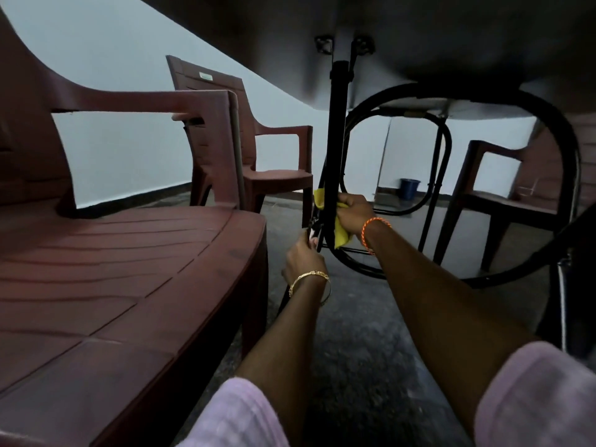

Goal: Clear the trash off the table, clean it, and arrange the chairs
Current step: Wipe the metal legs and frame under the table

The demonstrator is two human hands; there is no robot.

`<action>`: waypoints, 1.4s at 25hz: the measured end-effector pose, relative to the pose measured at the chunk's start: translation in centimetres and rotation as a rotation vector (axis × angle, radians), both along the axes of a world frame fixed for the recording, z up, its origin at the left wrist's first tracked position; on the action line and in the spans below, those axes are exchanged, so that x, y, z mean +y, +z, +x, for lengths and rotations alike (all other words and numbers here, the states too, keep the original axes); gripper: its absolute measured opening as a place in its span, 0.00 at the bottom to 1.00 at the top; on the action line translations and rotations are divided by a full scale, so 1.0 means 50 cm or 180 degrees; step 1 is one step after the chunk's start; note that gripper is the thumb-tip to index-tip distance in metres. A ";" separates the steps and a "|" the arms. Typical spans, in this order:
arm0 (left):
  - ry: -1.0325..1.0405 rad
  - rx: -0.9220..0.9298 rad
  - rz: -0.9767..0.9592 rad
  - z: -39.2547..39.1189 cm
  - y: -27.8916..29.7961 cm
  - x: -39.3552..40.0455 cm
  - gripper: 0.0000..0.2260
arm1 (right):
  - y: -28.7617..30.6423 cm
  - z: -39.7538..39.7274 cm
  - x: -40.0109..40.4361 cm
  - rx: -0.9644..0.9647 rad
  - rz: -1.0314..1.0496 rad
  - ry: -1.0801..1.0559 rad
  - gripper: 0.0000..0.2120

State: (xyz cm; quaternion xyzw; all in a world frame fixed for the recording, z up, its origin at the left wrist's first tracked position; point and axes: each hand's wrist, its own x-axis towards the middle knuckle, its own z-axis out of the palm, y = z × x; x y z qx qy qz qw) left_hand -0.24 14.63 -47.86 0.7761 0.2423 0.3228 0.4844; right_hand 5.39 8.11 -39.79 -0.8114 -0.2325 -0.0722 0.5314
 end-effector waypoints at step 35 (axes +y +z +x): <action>-0.1020 0.1388 0.3000 0.201 -0.092 -0.191 0.20 | 0.267 0.143 -0.286 -0.3621 -0.1882 -0.0623 0.26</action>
